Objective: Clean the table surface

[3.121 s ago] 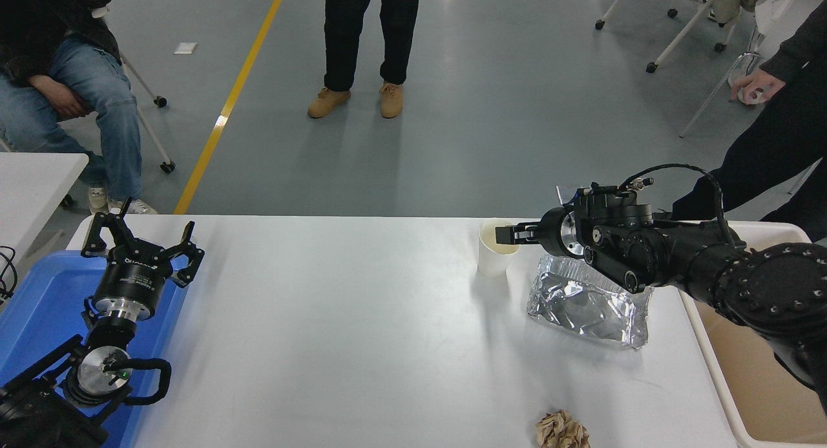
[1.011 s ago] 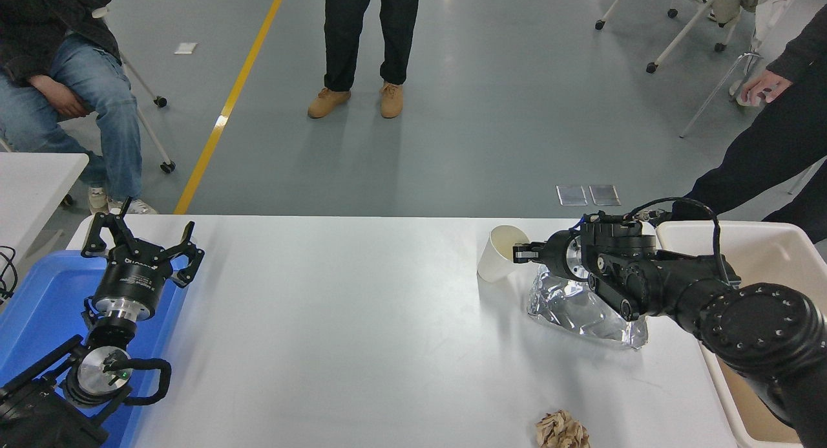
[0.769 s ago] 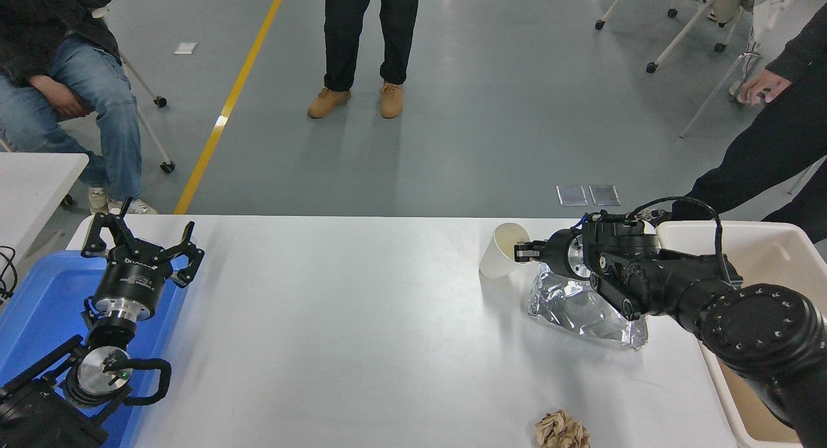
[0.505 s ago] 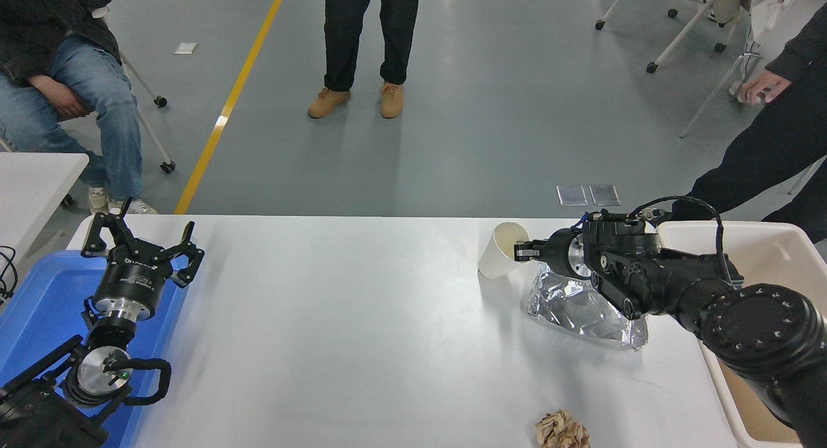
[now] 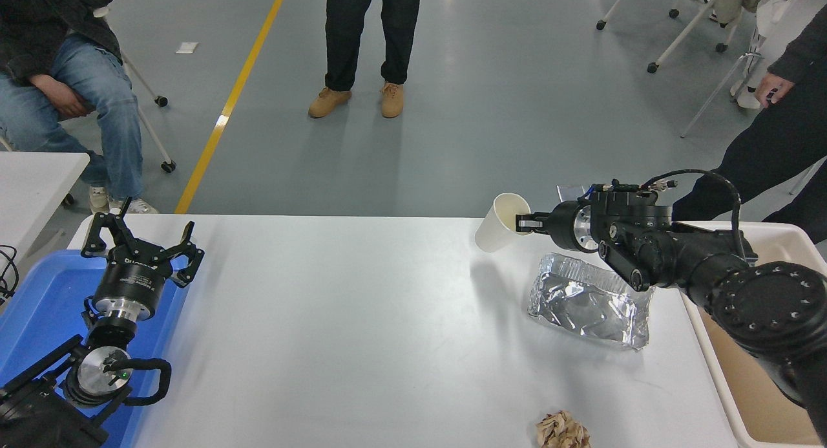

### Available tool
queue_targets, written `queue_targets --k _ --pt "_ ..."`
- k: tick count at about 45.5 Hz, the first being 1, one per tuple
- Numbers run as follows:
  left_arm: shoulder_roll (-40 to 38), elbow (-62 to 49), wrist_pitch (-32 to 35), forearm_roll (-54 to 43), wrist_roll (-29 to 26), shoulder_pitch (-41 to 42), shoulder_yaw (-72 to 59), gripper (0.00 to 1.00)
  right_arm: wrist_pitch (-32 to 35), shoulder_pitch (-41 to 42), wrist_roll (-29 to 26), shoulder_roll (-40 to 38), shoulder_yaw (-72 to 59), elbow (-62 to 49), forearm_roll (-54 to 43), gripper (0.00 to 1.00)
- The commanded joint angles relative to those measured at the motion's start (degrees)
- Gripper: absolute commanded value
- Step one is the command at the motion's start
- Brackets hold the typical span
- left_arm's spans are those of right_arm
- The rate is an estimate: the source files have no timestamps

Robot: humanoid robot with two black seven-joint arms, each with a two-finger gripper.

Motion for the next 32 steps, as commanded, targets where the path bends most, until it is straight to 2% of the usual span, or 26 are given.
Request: queue_targets --k 1,32 --pt "0.00 0.00 0.00 0.00 0.00 0.00 0.00 0.99 1.98 1.83 2.86 -7.07 0.15 -0.01 3.09 0.00" --pt "0.00 0.00 0.00 0.00 0.00 0.00 0.00 0.99 6.64 3.41 6.37 -26.06 1.12 0.35 6.17 0.00"
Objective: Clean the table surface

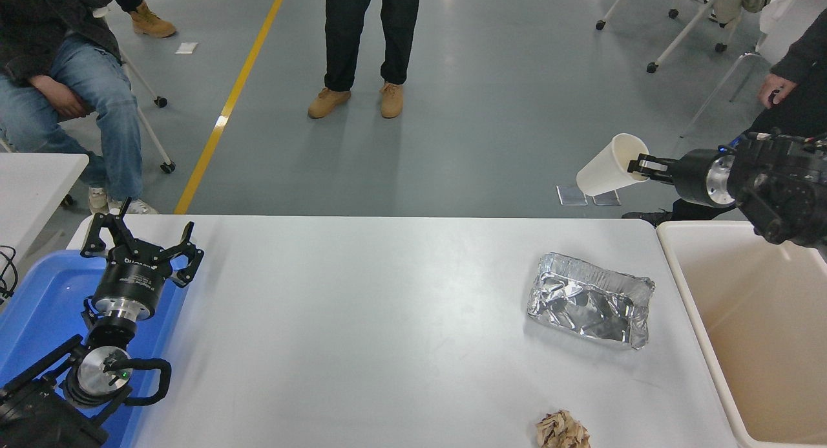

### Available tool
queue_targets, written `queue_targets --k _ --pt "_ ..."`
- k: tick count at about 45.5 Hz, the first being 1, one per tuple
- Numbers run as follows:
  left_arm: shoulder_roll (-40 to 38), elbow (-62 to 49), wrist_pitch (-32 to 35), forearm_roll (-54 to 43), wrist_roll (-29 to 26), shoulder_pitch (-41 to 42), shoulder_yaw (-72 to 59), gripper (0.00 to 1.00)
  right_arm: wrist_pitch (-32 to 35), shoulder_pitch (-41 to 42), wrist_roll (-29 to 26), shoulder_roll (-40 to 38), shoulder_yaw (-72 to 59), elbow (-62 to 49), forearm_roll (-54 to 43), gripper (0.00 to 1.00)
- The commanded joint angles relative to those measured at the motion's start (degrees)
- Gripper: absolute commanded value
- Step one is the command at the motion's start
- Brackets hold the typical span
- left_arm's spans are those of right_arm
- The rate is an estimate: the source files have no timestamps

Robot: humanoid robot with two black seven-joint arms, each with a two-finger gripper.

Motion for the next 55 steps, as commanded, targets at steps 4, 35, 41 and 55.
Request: queue_targets --k 4,35,41,55 --pt "0.00 0.00 0.00 0.01 0.00 0.00 0.00 0.99 1.76 0.19 1.96 -8.64 0.67 0.15 0.47 0.00" --pt "0.00 0.00 0.00 0.01 0.00 0.00 0.00 0.99 2.03 -9.47 4.60 -18.58 1.11 -0.38 0.30 0.00" --pt "0.00 0.00 0.00 0.01 0.00 0.00 0.00 0.99 2.20 -9.91 5.38 -20.78 0.41 -0.29 -0.58 0.00" --pt "0.00 0.00 0.00 0.01 0.00 0.00 0.00 0.99 1.50 -13.42 6.35 -21.92 -2.32 -2.92 -0.76 0.00"
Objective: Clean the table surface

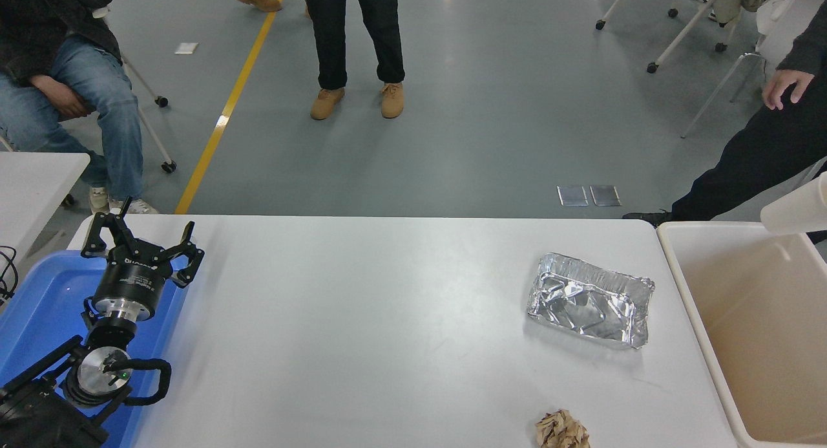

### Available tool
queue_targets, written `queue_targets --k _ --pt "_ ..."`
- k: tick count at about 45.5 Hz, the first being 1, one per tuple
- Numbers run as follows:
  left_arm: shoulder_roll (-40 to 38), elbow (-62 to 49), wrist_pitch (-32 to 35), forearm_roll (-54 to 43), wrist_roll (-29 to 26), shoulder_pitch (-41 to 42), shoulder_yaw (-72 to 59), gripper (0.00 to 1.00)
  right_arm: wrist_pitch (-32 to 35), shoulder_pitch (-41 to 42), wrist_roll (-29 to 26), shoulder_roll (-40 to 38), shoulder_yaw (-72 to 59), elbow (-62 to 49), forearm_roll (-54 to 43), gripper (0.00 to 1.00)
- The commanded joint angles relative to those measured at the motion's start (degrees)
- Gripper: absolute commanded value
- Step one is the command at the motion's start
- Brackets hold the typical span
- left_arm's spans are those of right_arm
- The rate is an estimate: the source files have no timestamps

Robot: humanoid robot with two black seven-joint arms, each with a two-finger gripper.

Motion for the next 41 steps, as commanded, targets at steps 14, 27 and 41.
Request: queue_targets --k 14,27,41 --pt "0.00 0.00 0.00 0.00 0.00 0.00 0.00 0.99 -0.51 -9.85 0.62 4.54 -2.34 -13.69 -0.25 0.00" --pt "0.00 0.00 0.00 0.00 0.00 0.00 0.00 0.99 -0.60 -11.16 0.53 8.76 -4.18 -14.05 -0.34 0.00" --pt "0.00 0.00 0.00 0.08 0.00 0.00 0.00 0.99 -2.79 -15.21 0.45 12.01 -6.47 -14.05 -0.43 0.00"
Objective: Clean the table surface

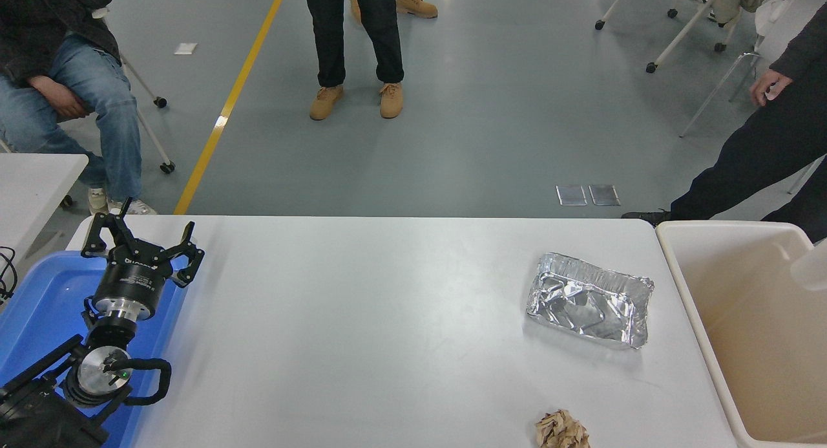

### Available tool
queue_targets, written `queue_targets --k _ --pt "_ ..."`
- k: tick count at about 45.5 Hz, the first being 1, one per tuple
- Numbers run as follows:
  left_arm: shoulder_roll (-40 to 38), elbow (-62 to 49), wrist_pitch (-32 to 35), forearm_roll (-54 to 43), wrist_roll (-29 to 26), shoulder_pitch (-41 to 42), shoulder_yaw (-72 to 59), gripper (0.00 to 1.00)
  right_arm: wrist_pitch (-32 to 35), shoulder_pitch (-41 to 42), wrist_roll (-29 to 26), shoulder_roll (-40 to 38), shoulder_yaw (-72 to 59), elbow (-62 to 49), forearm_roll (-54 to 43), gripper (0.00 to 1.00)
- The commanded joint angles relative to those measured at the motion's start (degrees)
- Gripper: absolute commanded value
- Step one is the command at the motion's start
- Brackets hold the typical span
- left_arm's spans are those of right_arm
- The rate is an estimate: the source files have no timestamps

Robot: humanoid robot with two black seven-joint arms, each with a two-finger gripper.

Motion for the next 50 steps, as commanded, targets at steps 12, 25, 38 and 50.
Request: queue_targets --k 12,25,38,50 --pt "0.00 0.00 0.00 0.00 0.00 0.00 0.00 0.99 -2.74 -3.92 -0.32 4.80 -1.73 -0.45 -0.14 0.00" --pt "0.00 0.00 0.00 0.08 0.00 0.00 0.00 0.99 -2.91 -4.19 -0.32 4.71 -1.38 -0.45 -0.14 0.00" --pt "0.00 0.00 0.00 0.00 0.00 0.00 0.00 0.99 -3.00 -4.98 -0.32 4.71 -1.20 -2.21 0.04 0.05" --pt "0.00 0.00 0.00 0.00 0.00 0.00 0.00 0.99 -3.09 -5.86 -0.32 4.71 -1.03 -2.38 0.04 0.06"
